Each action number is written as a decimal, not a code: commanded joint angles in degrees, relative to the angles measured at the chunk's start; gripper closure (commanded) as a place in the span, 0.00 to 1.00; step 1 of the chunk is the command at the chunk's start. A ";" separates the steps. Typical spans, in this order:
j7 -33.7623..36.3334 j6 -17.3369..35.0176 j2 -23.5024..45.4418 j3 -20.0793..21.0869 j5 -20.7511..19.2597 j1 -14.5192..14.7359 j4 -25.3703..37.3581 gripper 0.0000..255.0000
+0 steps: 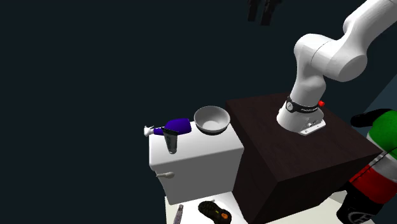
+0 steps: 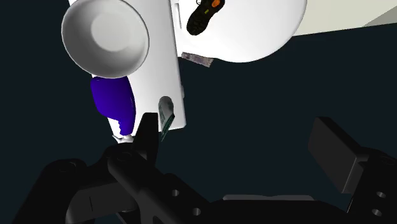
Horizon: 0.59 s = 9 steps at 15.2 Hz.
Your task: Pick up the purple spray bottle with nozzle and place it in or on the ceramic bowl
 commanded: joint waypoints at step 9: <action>-7.08 13.48 8.56 -3.62 -2.12 -0.45 -6.59 0.00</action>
